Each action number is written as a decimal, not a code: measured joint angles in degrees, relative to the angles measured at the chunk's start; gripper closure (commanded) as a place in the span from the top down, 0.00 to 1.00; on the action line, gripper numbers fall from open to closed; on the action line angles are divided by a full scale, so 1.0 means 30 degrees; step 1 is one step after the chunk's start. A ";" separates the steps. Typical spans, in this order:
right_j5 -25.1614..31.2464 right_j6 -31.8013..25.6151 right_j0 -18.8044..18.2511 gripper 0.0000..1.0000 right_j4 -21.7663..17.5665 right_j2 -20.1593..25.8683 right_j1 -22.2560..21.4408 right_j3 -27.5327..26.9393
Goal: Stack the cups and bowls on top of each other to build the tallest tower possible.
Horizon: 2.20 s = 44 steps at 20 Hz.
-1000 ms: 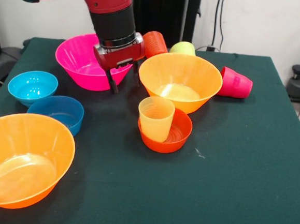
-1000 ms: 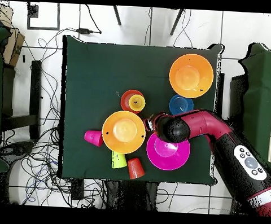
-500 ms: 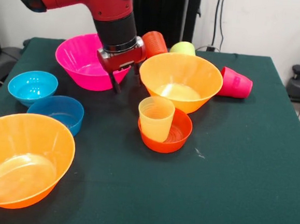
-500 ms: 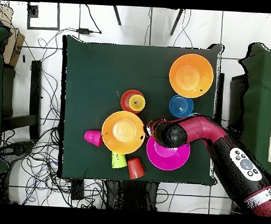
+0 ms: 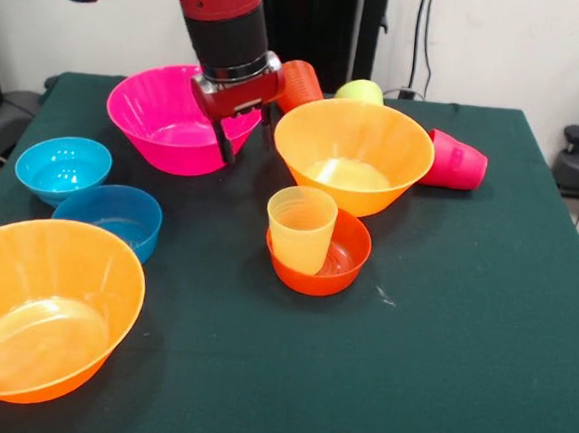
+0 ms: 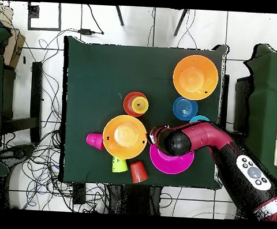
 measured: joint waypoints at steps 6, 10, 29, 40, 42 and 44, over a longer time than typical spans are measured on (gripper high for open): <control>0.0000 0.0000 -0.0014 1.00 0.0853 0.0099 -0.1275 0.0124; 0.0000 0.0000 -0.0016 1.00 0.1135 0.0124 -0.1760 0.0130; -0.1202 0.0000 0.1262 1.00 0.1178 0.0110 -0.2041 0.0926; -0.1666 0.0000 0.2151 1.00 0.1170 -0.0264 -0.1974 0.0970; -0.1805 0.0000 0.2264 1.00 0.1154 -0.0531 -0.1899 0.0967; -0.1995 0.0000 0.2403 1.00 0.1158 -0.0840 -0.1813 0.0962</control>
